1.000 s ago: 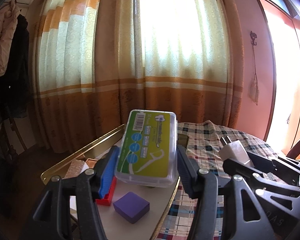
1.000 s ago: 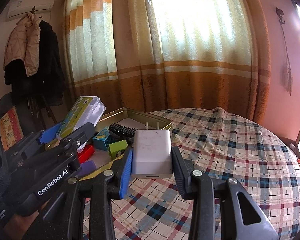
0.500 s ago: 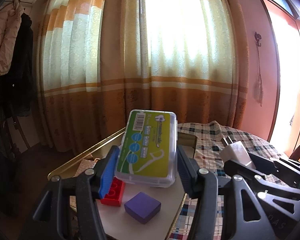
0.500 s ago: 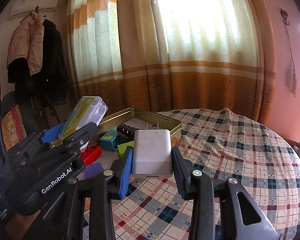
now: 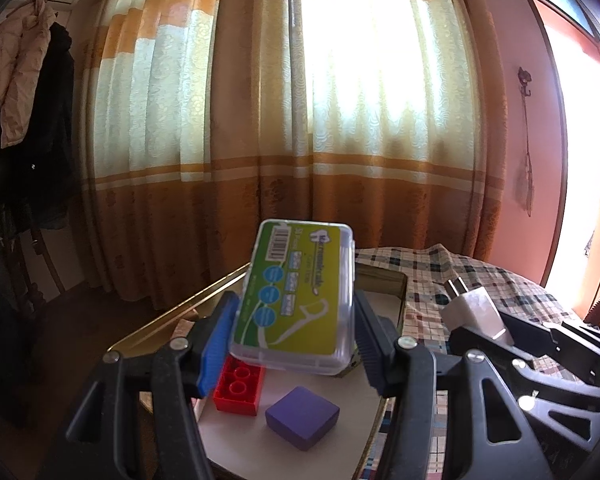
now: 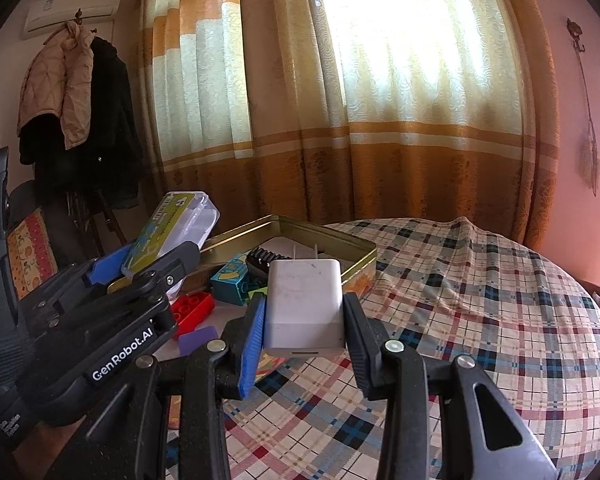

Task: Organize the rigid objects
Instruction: 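Carry the floss box and white plug toward the tin tray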

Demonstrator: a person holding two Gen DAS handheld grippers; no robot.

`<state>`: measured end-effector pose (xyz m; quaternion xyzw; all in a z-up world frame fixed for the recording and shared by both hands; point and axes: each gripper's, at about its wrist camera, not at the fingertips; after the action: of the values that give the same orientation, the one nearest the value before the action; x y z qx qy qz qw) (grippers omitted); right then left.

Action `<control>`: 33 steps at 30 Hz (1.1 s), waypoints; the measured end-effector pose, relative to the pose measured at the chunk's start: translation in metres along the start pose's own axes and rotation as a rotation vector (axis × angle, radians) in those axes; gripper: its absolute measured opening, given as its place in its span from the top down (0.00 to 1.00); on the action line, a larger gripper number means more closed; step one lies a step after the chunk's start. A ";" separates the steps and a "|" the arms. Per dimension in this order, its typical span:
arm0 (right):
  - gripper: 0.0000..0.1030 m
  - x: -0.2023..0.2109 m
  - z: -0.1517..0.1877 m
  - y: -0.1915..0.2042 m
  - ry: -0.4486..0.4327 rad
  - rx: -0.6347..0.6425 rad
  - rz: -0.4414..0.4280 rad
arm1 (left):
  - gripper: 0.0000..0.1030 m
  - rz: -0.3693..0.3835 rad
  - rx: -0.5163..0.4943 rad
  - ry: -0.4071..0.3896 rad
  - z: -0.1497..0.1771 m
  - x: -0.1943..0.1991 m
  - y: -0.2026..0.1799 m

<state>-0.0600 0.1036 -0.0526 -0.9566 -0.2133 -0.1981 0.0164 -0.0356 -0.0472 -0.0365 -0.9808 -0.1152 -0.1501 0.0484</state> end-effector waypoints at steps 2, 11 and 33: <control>0.60 -0.002 0.000 0.003 0.001 0.005 -0.005 | 0.45 -0.002 0.002 0.001 0.000 -0.001 0.001; 0.60 -0.010 -0.001 0.012 0.009 0.019 -0.024 | 0.45 -0.020 0.010 0.008 -0.002 -0.004 0.010; 0.60 -0.025 -0.006 0.021 0.044 0.037 -0.056 | 0.45 -0.048 0.033 0.038 -0.006 -0.013 0.029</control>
<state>-0.0748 0.0738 -0.0557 -0.9451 -0.2435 -0.2152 0.0333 -0.0421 -0.0788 -0.0368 -0.9737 -0.1403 -0.1679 0.0631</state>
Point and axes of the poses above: each gripper's, at about its wrist camera, not at the fingertips, and x roughly against the way its jaws point, y to its left, z to its underside, and after that the axes turned 3 degrees about x, right-handed
